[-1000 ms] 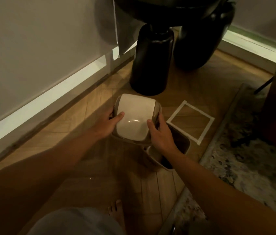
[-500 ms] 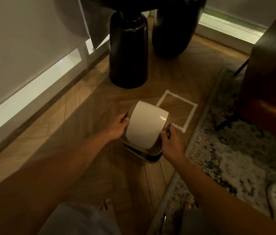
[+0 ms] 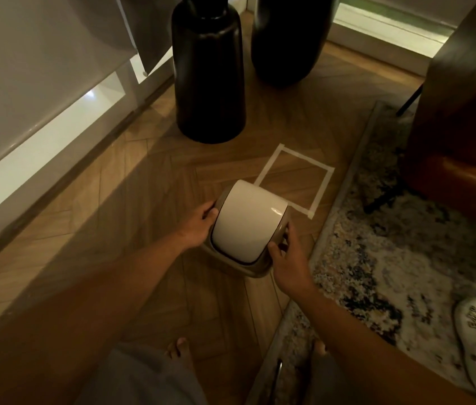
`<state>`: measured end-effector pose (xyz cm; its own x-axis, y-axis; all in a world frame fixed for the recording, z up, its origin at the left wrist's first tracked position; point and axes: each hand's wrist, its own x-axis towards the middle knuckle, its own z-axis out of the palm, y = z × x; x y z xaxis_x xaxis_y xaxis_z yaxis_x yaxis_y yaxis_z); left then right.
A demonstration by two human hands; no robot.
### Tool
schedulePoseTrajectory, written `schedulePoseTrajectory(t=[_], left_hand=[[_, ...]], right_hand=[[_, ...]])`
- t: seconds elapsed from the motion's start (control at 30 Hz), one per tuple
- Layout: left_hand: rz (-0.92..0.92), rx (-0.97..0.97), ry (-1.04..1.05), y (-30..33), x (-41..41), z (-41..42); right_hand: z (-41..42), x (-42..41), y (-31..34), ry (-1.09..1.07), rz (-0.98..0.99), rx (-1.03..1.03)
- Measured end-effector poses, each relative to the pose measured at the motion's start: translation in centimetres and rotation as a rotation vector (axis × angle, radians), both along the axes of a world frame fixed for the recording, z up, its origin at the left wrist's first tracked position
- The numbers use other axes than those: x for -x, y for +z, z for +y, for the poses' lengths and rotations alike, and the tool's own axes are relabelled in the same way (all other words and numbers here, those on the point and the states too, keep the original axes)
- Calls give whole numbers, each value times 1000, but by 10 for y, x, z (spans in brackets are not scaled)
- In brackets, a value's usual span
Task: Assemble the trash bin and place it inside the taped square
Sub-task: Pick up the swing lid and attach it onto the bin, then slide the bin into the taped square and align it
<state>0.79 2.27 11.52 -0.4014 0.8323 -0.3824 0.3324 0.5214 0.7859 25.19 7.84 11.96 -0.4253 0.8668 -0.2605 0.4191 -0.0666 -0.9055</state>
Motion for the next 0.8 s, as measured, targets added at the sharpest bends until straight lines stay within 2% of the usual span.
schedulePoseTrajectory(t=[0.27, 0.4, 0.5, 0.6, 0.73, 0.8], left_hand=[[15, -39, 135, 4, -6, -7], [55, -11, 80, 0, -6, -25], [18, 34, 84, -5, -1, -31], [-58, 116, 181, -4, 6, -32], [-206, 155, 208, -6, 5, -37], [-209, 147, 221, -8, 3, -37]], right_hand=[[-3, -6, -6, 35, -43, -85], [10, -5, -11, 70, -47, -127], [14, -1, -18, -26, 14, 64], [7, -3, -30, -94, 76, 301], [-1, -8, -35, -135, 160, 432], [-2, -13, -33, -129, 166, 478]])
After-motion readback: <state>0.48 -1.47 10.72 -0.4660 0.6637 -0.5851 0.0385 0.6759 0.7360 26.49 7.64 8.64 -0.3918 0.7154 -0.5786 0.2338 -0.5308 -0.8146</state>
